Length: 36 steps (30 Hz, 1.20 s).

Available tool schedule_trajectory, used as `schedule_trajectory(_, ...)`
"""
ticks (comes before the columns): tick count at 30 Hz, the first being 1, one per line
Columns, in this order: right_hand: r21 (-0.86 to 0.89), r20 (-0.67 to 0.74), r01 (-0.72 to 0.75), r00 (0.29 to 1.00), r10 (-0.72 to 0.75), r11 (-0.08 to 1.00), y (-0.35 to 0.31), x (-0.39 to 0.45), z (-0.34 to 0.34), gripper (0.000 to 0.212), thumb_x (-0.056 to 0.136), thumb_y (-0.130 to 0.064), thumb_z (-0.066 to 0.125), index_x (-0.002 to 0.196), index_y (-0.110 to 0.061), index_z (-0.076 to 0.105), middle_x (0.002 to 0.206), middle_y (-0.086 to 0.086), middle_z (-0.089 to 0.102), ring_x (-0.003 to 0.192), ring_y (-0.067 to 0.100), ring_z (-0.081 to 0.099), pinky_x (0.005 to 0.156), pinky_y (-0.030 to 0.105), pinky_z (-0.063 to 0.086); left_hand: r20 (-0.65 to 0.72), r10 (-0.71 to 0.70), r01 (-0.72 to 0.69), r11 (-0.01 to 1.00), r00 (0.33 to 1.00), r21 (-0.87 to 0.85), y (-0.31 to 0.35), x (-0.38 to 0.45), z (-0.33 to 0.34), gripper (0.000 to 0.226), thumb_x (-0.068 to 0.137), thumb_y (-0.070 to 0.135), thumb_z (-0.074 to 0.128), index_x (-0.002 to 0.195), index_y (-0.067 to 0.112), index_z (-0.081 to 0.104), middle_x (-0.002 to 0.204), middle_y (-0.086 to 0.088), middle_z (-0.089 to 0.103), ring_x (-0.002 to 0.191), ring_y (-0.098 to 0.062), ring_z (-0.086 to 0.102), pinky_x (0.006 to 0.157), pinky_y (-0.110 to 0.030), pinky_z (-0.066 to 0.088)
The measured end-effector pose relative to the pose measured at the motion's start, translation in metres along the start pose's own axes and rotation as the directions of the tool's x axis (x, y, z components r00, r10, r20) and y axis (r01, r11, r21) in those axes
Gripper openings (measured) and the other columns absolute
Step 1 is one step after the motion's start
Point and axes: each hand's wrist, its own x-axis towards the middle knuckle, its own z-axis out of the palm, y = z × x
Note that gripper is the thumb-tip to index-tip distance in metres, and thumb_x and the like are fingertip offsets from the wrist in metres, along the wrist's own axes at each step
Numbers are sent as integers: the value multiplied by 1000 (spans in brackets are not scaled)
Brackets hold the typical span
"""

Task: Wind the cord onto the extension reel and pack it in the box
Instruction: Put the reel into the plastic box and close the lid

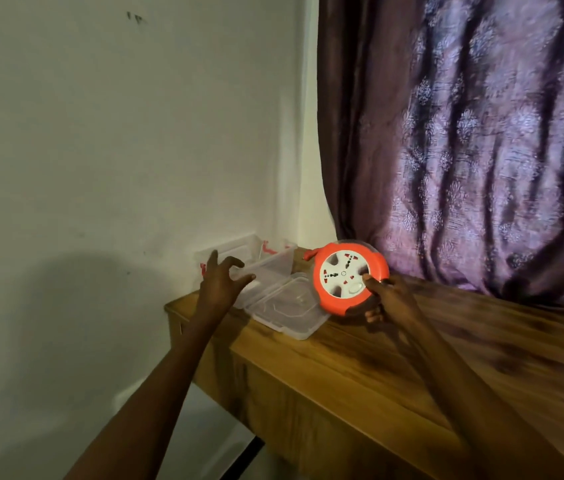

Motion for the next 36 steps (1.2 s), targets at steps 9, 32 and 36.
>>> schedule_trajectory(9,27,-90,17,996,-14,999,-7,-8,-45,36,92,-33,69,107,-1,62,61,10,67,37,21,58,39,29,52,-223,140,-143,990,965,0,22,1,14,20,93,20,67,105,4,64,123,-14,58,100,-29,63,78,-26,43)
schedule_trajectory(32,25,-457,356,835,-306,934,-103,-49,-205,30,95,-34,65,118,-16,59,88,1,73,64,18,65,56,31,54,372,435,-38,690,820,-723,215,-63,159,34,95,14,63,128,7,56,134,-9,55,119,-26,57,97,-48,54)
schedule_trajectory(36,-20,-487,313,826,-283,950,-89,-60,-230,18,95,-36,64,102,-21,57,68,-4,68,49,15,54,42,24,44,502,407,235,549,763,-802,227,-94,181,35,94,7,62,127,14,55,115,-3,63,88,-7,70,64,-23,58)
